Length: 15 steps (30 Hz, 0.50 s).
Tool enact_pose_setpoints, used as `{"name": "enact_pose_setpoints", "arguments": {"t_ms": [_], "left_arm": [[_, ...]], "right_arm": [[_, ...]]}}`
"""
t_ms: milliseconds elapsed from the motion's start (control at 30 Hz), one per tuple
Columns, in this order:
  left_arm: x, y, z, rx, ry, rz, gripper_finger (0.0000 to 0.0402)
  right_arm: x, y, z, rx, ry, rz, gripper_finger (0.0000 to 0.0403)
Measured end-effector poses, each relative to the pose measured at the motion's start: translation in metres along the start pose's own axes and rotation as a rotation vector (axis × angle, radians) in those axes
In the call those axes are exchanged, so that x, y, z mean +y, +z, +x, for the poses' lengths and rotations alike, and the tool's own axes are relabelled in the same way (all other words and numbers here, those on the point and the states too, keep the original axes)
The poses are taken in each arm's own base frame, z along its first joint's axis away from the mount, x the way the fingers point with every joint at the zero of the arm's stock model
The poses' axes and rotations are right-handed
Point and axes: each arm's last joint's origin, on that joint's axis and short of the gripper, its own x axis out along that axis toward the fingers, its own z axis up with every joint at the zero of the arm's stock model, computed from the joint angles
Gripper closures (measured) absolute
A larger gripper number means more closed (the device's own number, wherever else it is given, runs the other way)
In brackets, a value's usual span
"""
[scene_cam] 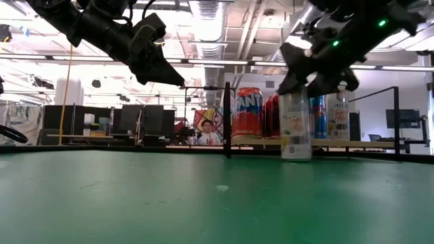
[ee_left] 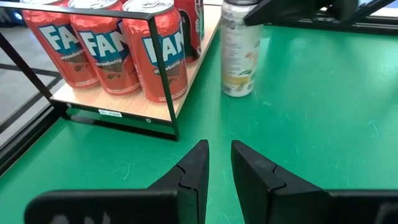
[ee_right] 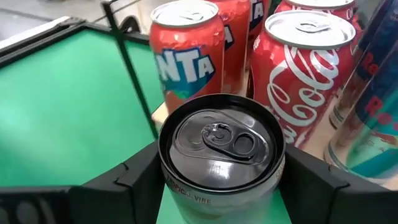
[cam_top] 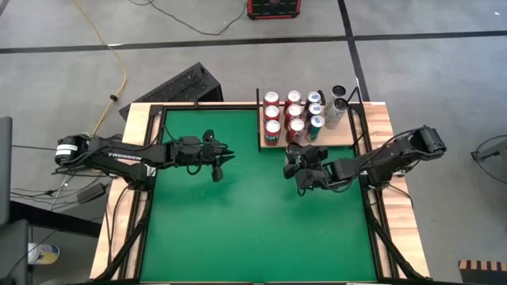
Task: Place canned beverage on shelf
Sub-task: Put the yellow soda can on the shelf aligned with the other yellow soda cans
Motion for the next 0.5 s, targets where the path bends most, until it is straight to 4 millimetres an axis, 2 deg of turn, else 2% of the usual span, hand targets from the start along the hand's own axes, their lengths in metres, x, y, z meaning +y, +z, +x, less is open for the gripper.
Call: {"name": "enact_pose_setpoints", "arguments": {"t_ms": [200,500], "left_arm": [[0.000,0.000,0.000,0.000,0.000,0.000,0.0345],[0.000,0.001,0.000,-0.009,0.002,-0.001,0.0345]], "right_arm": [[-0.021,0.017,-0.033,0.038,0.056,-0.012,0.0125],[-0.084,0.031,-0.081,0.066,0.036,-0.008,0.0125]]}}
